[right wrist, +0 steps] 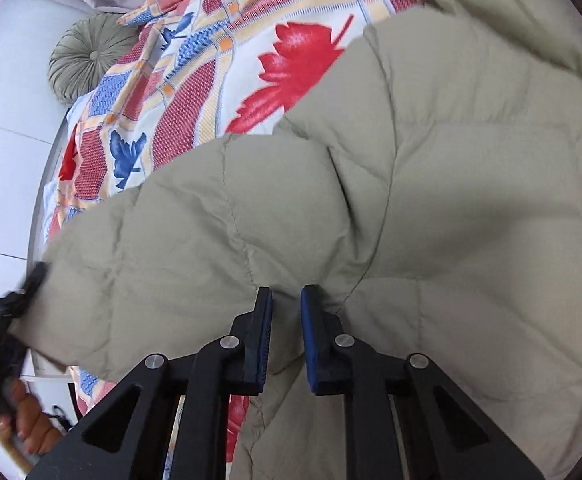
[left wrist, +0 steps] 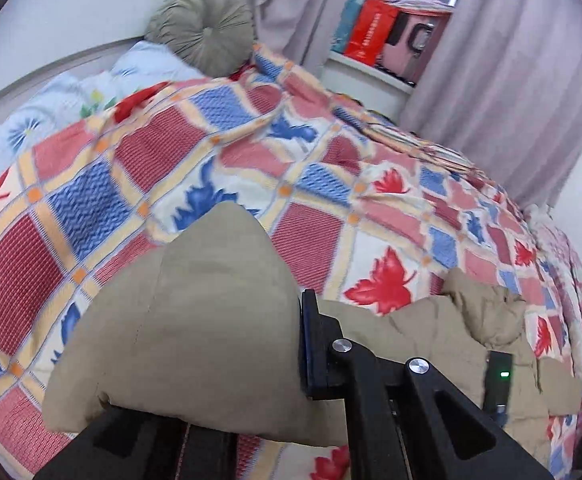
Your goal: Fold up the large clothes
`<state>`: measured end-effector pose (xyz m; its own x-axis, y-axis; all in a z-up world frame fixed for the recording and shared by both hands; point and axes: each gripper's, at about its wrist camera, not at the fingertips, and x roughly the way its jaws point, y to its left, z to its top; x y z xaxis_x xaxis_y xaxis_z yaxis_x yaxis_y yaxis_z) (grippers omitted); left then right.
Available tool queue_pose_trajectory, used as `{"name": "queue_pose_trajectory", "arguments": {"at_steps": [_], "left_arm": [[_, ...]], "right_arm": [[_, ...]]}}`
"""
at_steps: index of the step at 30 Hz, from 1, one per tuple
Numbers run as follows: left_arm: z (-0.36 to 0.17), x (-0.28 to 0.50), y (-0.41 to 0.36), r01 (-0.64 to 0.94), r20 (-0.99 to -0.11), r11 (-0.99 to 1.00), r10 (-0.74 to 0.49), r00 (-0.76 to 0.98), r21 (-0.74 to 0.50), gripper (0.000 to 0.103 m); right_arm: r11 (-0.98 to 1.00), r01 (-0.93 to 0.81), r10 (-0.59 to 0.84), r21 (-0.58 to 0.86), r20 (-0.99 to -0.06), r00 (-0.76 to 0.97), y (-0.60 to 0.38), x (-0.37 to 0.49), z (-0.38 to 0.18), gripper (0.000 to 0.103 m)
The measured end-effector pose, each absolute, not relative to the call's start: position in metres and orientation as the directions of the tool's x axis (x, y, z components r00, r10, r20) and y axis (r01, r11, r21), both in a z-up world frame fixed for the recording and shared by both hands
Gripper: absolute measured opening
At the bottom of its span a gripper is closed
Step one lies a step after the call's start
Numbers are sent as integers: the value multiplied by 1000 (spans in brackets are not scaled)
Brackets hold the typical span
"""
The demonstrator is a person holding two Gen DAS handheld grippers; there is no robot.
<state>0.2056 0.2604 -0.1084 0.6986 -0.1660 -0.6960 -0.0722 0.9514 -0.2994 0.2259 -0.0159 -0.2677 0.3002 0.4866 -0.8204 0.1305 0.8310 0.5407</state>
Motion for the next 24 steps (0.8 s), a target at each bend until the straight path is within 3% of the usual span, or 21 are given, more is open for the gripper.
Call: {"name": "queue_pose_trajectory", "arguments": {"at_steps": [7, 12, 17, 24], "left_arm": [[-68, 211, 138, 181, -634, 941, -329, 700, -287, 10], [-75, 214, 40, 323, -661, 910, -412, 627, -262, 10], [-123, 209, -53, 414, -747, 895, -386, 541, -163, 10], [-214, 187, -118, 451, -851, 892, -221, 476, 20, 11]], "right_arm": [[796, 88, 569, 599, -789, 233, -12, 221, -272, 16], [758, 144, 583, 636, -760, 287, -79, 186, -247, 16], [813, 244, 423, 529, -824, 377, -173, 137, -219, 16], [810, 392, 281, 437, -875, 395, -260, 84, -213, 16]]}}
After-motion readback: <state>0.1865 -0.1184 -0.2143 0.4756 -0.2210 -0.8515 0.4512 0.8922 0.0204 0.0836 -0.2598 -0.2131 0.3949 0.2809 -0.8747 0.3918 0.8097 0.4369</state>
